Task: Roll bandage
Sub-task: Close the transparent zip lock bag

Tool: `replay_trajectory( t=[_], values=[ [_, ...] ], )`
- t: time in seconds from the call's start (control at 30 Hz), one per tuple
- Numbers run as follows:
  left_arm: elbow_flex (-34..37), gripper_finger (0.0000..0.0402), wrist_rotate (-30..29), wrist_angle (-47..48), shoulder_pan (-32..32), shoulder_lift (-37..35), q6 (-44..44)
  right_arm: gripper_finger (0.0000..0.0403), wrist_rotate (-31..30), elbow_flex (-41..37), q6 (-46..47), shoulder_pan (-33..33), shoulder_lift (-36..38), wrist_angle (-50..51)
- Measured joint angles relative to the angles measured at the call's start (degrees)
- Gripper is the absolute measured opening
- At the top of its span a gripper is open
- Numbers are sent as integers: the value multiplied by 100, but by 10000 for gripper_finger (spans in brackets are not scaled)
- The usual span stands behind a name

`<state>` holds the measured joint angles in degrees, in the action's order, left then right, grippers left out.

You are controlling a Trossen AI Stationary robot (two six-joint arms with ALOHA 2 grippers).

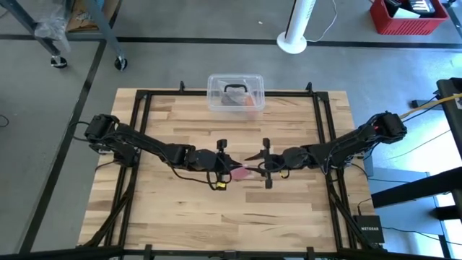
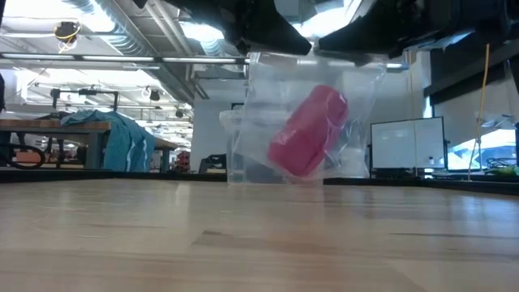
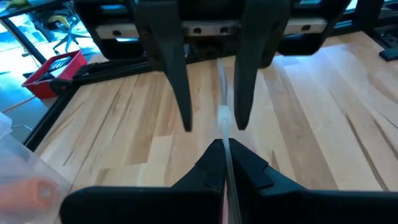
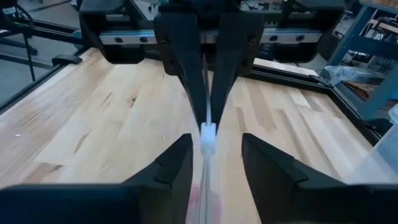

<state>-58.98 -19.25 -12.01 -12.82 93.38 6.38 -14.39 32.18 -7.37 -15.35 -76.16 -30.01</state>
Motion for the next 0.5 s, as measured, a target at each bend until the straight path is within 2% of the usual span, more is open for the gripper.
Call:
replay_trajectory(
  t=[0.17, 0.5],
  values=[
    [0, 1, -2, -20, 7, 0, 32, 114, 48, 0, -60, 0, -2, -29],
    [0, 1, -3, -26, 4, 0, 56, 35, -83, 0, -193, 0, -56, -8]
  ],
)
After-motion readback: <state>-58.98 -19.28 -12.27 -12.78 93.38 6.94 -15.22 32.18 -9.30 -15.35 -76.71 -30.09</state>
